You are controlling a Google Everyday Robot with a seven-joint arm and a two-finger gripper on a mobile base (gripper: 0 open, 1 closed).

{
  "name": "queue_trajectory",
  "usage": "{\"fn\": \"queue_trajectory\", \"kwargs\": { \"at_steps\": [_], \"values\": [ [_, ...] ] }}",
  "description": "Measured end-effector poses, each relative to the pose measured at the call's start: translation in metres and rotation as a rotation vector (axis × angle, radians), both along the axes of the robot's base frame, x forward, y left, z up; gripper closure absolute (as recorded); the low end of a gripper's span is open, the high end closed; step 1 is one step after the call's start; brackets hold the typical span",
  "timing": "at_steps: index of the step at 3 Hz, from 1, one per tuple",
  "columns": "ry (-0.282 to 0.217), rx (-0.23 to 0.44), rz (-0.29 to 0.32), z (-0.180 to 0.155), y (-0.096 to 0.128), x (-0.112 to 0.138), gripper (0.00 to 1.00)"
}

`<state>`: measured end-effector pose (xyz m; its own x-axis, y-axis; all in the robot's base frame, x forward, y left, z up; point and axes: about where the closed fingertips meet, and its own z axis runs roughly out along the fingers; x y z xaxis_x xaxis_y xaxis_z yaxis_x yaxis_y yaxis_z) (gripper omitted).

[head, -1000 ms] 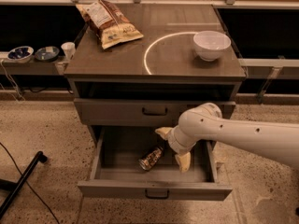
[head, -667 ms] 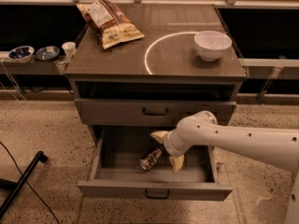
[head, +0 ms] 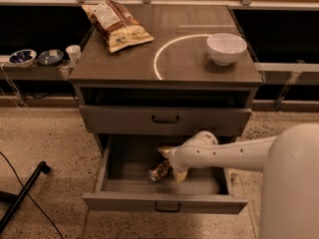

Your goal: Pick orange can from middle drawer and place on counter

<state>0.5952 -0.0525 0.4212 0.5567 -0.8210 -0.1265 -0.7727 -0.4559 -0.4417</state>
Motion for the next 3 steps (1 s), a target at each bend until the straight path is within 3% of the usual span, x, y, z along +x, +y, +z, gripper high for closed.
{"fn": "queue_trajectory", "kwargs": {
  "at_steps": [1,2,3],
  "values": [
    [0.002,0.012,-0.033,-0.023,0.001,0.014,0.18],
    [0.051,0.085,-0.079,-0.048,0.008,0.017,0.25],
    [0.09,0.153,-0.01,-0.06,0.027,0.014,0.45]
  ]
}}
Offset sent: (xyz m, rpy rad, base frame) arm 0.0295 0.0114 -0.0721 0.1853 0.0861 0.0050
